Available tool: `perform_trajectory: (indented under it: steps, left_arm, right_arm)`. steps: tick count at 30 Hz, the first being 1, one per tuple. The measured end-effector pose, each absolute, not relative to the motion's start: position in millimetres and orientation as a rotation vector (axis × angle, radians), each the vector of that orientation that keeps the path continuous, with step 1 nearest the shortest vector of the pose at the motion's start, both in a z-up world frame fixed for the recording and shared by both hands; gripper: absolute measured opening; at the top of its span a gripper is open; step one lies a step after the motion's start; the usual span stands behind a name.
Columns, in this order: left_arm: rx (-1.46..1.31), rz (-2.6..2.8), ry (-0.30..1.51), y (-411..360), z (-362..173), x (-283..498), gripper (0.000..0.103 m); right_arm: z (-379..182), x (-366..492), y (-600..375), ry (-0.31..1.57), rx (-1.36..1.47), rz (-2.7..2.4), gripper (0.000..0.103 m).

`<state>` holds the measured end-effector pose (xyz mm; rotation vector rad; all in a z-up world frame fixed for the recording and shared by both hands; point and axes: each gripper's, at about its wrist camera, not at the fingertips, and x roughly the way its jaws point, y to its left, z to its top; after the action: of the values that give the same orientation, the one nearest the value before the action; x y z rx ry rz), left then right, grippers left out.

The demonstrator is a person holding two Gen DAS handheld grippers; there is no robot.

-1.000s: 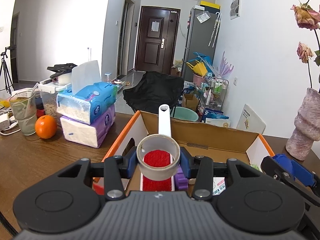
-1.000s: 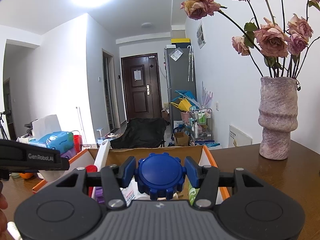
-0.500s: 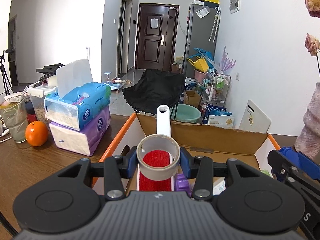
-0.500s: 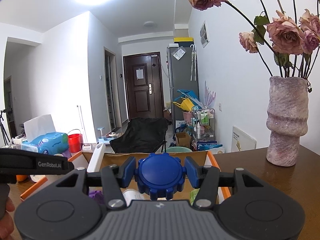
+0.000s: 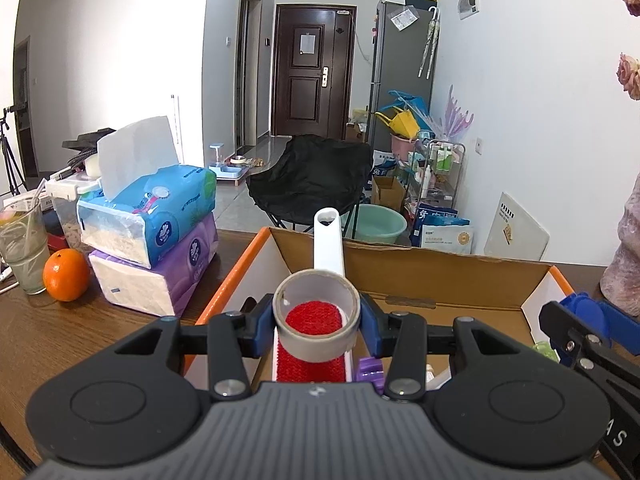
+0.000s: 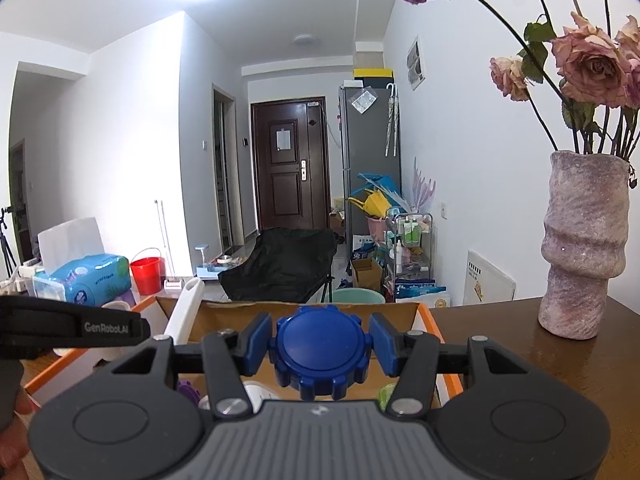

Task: Organize rigid objects
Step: 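Lower both items into the red box and open both tools, then withdraw both open tools from the red box back over the table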

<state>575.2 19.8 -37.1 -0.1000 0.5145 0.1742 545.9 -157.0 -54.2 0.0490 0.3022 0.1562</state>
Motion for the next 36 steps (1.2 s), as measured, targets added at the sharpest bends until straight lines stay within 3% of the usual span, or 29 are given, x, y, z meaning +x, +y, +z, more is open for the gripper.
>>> perform_trajectory:
  steps: [2, 4, 6, 8, 11, 13, 36]
  left_arm:
    - [-0.098, 0.168, 0.509, 20, -37, 574, 0.050]
    - [-0.098, 0.166, 0.500, 21, -36, 573, 0.067]
    - [-0.097, 0.173, 0.485, 22, -35, 572, 0.077]
    - [-0.102, 0.179, 0.480, 24, -33, 571, 0.083]
    - [-0.114, 0.196, 0.469, 28, -32, 571, 0.103]
    - [-0.118, 0.206, 0.458, 30, -30, 570, 0.103]
    - [-0.127, 0.217, 0.459, 32, -29, 567, 0.103]
  right_arm:
    - [-56, 547, -158, 0.309, 0.052, 0.152, 0.053]
    - [-57, 548, -158, 0.321, 0.050, 0.151, 0.056]
    - [-57, 548, -159, 0.329, 0.053, 0.141, 0.085]
    - [-57, 545, -162, 0.314, 0.060, 0.116, 0.093]
    - [-54, 544, -165, 0.306, 0.072, 0.106, 0.097]
    - [-55, 543, -166, 0.306, 0.078, 0.102, 0.103]
    - [-54, 543, -164, 0.308, 0.067, 0.104, 0.103]
